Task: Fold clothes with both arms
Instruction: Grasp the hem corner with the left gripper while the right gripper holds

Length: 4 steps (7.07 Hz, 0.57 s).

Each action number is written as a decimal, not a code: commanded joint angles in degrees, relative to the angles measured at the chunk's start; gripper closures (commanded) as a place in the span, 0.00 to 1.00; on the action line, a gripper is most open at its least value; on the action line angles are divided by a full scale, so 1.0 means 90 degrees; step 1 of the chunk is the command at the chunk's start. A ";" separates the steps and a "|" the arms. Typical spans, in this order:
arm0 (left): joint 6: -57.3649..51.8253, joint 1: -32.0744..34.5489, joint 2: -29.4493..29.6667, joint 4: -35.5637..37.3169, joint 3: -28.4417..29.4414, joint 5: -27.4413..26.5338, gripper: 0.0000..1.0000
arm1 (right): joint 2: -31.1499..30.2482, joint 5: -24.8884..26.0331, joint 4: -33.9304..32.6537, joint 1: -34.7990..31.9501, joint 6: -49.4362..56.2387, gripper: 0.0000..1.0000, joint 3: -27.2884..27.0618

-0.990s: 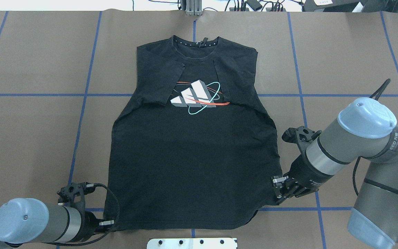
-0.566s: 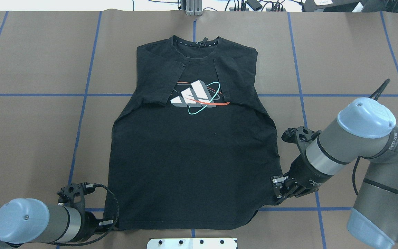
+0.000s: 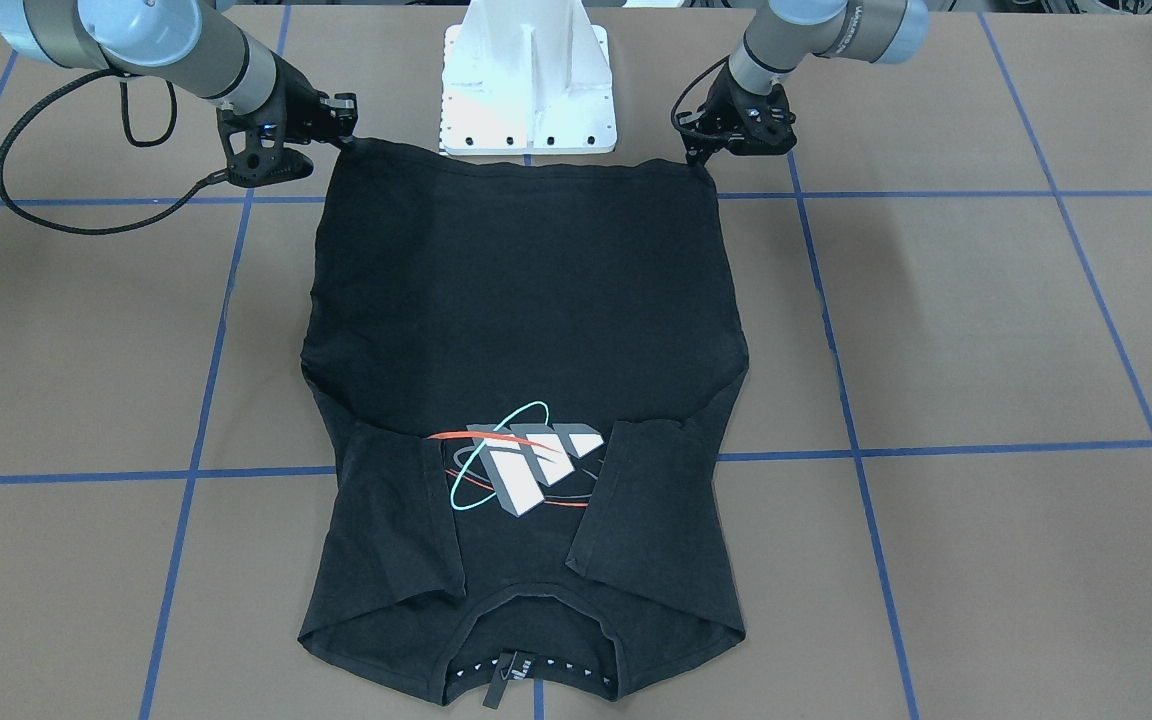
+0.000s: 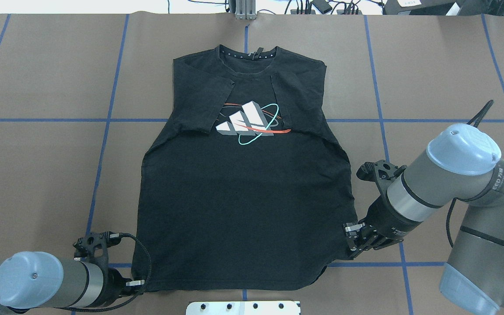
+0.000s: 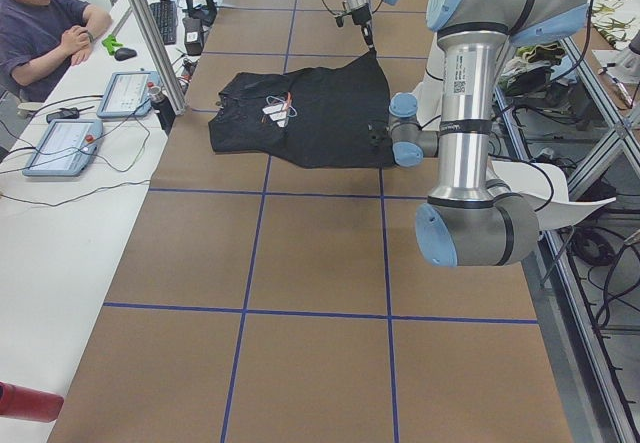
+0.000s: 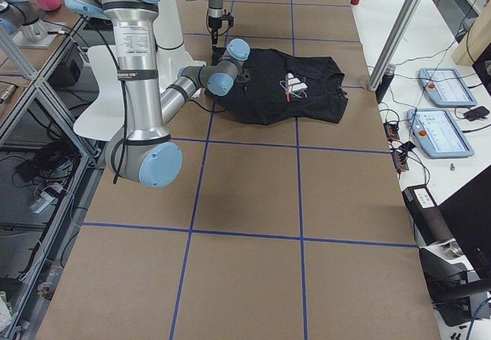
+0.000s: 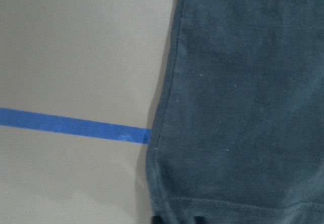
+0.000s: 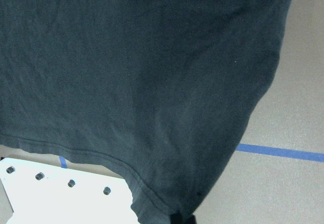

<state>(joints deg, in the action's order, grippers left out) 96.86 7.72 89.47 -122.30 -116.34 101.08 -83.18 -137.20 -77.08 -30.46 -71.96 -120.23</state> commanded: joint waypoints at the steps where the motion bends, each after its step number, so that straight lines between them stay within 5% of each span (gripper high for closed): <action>1: 0.0010 0.0050 0.0010 -0.0004 0.0007 0.0000 1.00 | -0.0006 0.0000 0.0000 -0.0004 0.0007 1.00 0.0000; 4: 0.0048 0.0245 -0.0125 0.0005 -0.0761 0.0019 1.00 | 0.0024 -0.0184 0.0000 -0.0247 0.0017 1.00 -0.0059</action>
<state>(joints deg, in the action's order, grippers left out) 97.03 9.33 89.07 -122.33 -119.46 101.16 -83.07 -137.86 -77.04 -31.21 -71.84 -120.55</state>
